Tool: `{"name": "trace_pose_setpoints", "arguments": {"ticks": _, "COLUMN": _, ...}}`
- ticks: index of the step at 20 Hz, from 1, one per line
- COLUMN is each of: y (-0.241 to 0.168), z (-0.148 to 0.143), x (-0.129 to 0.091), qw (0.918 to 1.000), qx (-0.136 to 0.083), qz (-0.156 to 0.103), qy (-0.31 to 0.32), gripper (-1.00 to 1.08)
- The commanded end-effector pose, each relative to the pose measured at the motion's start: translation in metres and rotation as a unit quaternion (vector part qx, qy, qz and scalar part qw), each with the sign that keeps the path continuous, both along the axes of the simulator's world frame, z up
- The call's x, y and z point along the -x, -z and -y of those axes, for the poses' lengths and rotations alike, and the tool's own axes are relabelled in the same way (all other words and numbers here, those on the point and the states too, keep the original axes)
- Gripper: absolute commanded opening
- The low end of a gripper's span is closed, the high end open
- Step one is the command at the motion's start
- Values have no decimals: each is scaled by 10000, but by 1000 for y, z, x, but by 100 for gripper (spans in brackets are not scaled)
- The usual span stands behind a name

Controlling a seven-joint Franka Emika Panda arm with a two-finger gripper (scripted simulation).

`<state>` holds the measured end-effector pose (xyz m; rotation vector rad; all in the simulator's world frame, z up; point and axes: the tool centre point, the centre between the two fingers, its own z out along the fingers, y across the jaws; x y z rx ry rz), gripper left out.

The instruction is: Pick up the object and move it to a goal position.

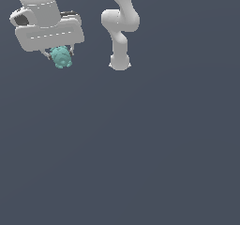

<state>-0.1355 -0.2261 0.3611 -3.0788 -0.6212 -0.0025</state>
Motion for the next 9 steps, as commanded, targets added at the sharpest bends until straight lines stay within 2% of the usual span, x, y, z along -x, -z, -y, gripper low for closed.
{"name": "trace_pose_setpoints", "arguments": {"ticks": 1, "y": -11, "z": 10, "x": 3, "qw": 10000, "qx": 1, "qz": -7, "qy": -7, "gripper": -100}}
{"name": "trace_pose_setpoints", "arguments": {"ticks": 9, "y": -23, "z": 23, "x": 4, "qw": 10000, "qx": 4, "qz": -7, "qy": -7, "gripper": -100}}
